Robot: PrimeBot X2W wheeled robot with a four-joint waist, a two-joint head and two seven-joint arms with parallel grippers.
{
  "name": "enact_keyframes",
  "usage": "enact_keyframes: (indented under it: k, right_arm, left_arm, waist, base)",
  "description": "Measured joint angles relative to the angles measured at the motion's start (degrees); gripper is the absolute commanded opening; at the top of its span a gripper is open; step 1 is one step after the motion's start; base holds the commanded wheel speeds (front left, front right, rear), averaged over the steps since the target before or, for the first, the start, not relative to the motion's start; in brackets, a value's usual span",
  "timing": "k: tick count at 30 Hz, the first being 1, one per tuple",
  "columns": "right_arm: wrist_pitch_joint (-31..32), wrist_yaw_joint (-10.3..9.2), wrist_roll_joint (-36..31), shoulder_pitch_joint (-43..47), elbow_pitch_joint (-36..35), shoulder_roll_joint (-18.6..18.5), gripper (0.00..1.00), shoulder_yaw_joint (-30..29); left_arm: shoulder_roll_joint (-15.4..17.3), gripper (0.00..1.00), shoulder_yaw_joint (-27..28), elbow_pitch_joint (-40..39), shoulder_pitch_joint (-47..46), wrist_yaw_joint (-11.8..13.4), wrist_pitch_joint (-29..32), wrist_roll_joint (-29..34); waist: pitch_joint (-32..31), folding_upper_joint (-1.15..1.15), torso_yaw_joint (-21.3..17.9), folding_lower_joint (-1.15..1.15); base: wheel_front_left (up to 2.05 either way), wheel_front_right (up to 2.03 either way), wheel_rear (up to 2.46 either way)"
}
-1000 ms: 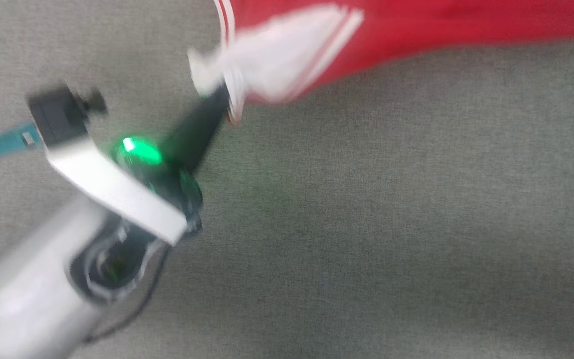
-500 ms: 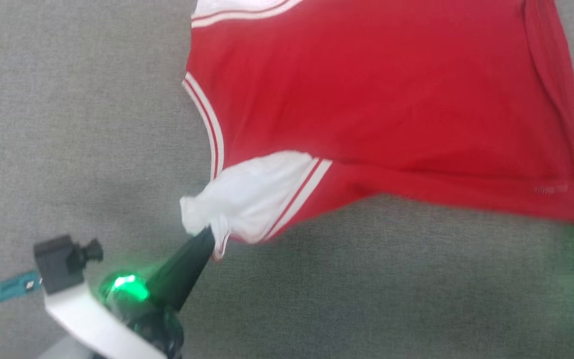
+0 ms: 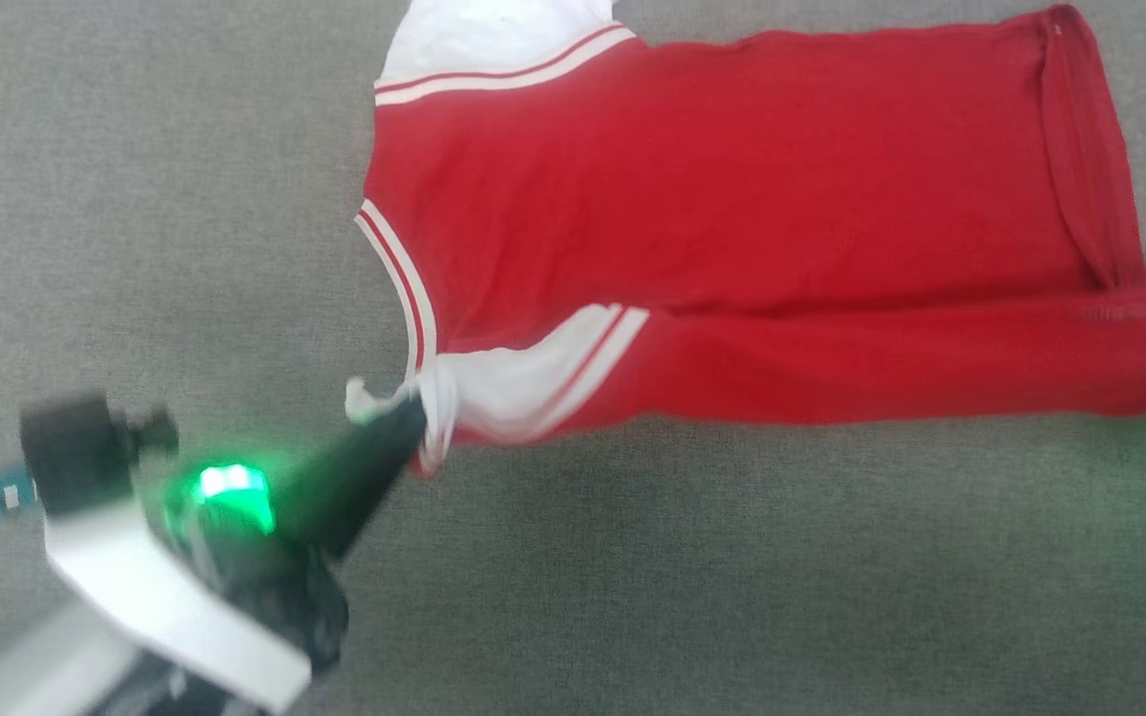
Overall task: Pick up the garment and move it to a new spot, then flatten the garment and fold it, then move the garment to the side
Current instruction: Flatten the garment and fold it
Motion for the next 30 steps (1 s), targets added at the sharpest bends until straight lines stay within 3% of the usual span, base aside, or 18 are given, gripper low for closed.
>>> enact_keyframes:
  k: [9,16,22,23,24,25,26,27,28,30]
  right_arm:
    - [-0.5,-0.01,-2.2,-15.4,12.3,-2.8,0.00,3.4]
    - [-3.4,-0.01,-3.2,-19.0,19.1,-3.7,0.00,7.0]
    - [-6.4,0.00,-3.6,-19.2,21.2,-5.4,0.00,9.6]
    - [-6.8,0.00,-3.6,-19.2,21.5,-5.6,0.00,9.9]
    - [-7.3,0.00,-3.6,-19.1,21.8,-5.8,0.18,10.4]
    - [-7.8,0.00,-3.6,-19.1,21.9,-5.9,0.18,10.6]
    - [-8.5,0.00,-3.6,-18.9,22.1,-5.9,0.45,10.9]
    - [-9.0,0.00,-3.6,-18.6,22.2,-6.0,0.55,11.2]
    - [-9.5,0.00,-3.7,-18.1,22.2,-6.2,1.00,11.4]
    - [-10.7,0.00,-3.7,-17.0,21.9,-6.3,1.00,11.8]
  left_arm:
    - [-2.3,0.00,-2.6,10.4,-18.6,0.0,1.5,-4.9]
    - [-2.9,0.00,-5.6,18.2,-19.8,0.0,0.4,-6.8]
    - [-2.3,0.00,-10.5,25.8,-20.4,0.0,0.3,-4.3]
    - [-2.1,0.06,-11.5,26.8,-21.0,0.0,0.2,-2.6]
    - [-2.1,0.29,-12.3,27.7,-21.5,0.0,-0.2,-2.1]
    - [-2.0,0.29,-12.8,28.5,-22.0,0.0,-0.3,-1.9]
    - [-1.7,0.56,-13.6,29.3,-22.4,0.0,-0.5,-1.0]
    - [-1.2,1.00,-14.4,30.0,-22.8,0.0,-0.7,-0.3]
    - [-0.7,1.00,-15.0,30.3,-23.0,0.0,-0.8,0.3]
    - [1.1,1.00,-15.8,31.5,-23.5,0.0,-1.0,1.4]
  waist:
    - [4.1,0.00,-0.4,0.00]
    - [7.2,0.00,-0.8,0.00]
    - [7.9,0.00,-0.7,0.00]
    - [7.8,0.00,-0.7,0.00]
    - [7.7,0.00,-0.7,0.00]
    - [7.4,0.00,-0.7,0.00]
    - [7.1,0.00,-0.7,0.00]
    - [6.7,0.00,-0.7,0.00]
    - [6.3,0.00,-0.7,0.00]
    - [5.2,0.00,-0.6,0.00]
  base:
    - [0.00,0.00,0.00]
    - [0.00,0.00,0.00]
    - [0.00,0.00,0.00]
    - [0.00,0.00,0.00]
    - [0.00,0.00,0.00]
    - [0.00,0.00,0.00]
    - [0.00,0.00,0.00]
    - [0.00,0.00,0.00]
    - [0.00,0.00,0.00]
    - [0.00,0.00,0.00]
